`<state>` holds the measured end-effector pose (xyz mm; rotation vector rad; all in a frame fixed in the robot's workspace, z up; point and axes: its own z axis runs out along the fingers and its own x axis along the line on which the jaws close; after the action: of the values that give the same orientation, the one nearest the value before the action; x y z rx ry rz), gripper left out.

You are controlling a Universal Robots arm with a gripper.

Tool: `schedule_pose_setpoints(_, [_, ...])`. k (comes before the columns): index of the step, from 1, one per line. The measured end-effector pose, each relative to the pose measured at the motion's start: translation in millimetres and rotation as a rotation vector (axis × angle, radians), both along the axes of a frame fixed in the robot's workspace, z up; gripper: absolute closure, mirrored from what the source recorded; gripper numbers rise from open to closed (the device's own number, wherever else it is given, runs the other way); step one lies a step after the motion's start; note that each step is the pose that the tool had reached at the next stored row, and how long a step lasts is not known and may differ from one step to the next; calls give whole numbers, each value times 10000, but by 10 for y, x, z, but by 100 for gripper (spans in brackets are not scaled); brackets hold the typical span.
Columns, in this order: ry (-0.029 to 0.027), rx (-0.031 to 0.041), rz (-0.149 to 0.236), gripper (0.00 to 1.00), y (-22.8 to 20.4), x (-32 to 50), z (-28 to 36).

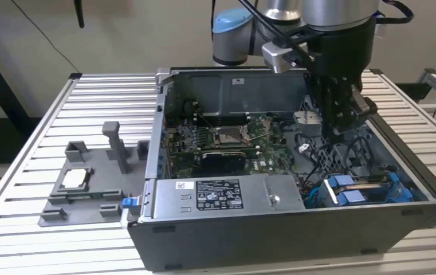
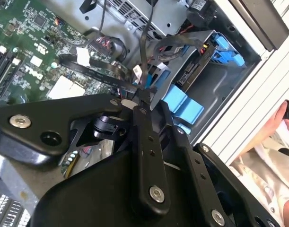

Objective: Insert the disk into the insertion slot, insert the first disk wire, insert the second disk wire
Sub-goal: 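Insert the second disk wire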

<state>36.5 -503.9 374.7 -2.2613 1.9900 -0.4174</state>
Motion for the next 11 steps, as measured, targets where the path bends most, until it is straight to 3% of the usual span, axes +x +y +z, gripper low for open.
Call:
schedule_pose_setpoints(2, [0,-84,1,74,3,0,-4])
schedule_pose_setpoints(9, [-135,-88,-1,74,4,-19,-10])
schedule_pose_setpoints(11, [-155,-87,0,82,4,-20,-11])
